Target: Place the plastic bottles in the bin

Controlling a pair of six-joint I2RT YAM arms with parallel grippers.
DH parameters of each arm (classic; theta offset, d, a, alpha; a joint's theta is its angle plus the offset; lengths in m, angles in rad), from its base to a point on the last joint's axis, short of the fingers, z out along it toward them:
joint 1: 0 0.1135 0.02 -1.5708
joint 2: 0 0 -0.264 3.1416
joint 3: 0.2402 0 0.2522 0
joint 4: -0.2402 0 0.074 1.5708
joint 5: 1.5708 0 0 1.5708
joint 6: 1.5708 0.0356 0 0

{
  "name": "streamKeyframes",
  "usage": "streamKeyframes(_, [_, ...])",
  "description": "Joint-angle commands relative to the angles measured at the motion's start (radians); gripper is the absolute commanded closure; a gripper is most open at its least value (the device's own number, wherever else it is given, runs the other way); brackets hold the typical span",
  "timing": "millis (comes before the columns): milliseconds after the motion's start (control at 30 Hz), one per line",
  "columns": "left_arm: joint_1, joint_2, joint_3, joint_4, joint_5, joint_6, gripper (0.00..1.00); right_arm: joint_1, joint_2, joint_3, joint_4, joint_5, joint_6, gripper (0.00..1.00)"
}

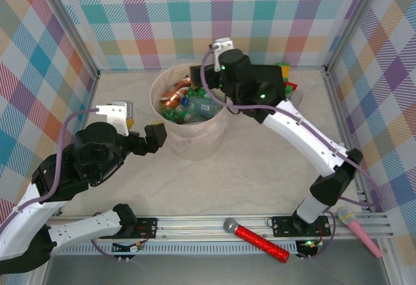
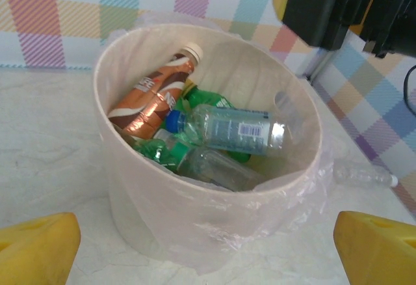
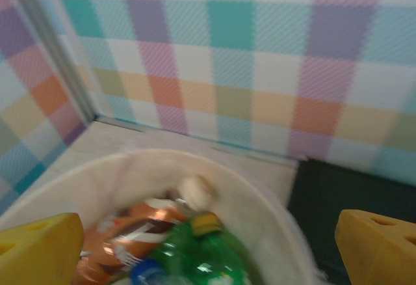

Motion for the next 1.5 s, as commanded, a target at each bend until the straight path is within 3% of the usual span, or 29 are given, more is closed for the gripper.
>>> streamKeyframes(0, [-0.009,0.012,0.035,-0.012,0.066,0.026,0.00,-0.068,-0.096,-0.080,-0.152,0.048,0.141,0.01])
streamKeyframes(100, [-0.009,0.020,0.041,-0.010,0.089,0.031,0.00,-0.156,-0.172,-0.180,-0.208,0.045,0.221,0.01])
streamKeyframes(333, [-0.010,0.039,0.049,-0.006,0.189,0.062,0.00,-0.451,-0.308,-0.398,-0.288,-0.091,0.328,0.01])
streamKeyframes(667, [-0.009,0.044,0.052,-0.005,0.244,0.077,0.00,-0.843,-0.189,-0.470,-0.438,-0.233,0.515,0.01])
streamKeyframes(967, [-0.009,0.026,0.046,-0.011,0.248,0.091,0.00,-1.063,-0.150,-0.586,-0.366,-0.288,0.652,0.01])
streamKeyframes(1100, [-0.009,0.013,0.031,-0.008,0.244,0.094,0.00,-1.180,-0.111,-0.634,-0.318,-0.349,0.677,0.05])
streamKeyframes(1467, [-0.009,0.022,0.021,0.001,0.259,0.097,0.00,-1.310,0.047,-0.623,-0.288,-0.434,0.675,0.19])
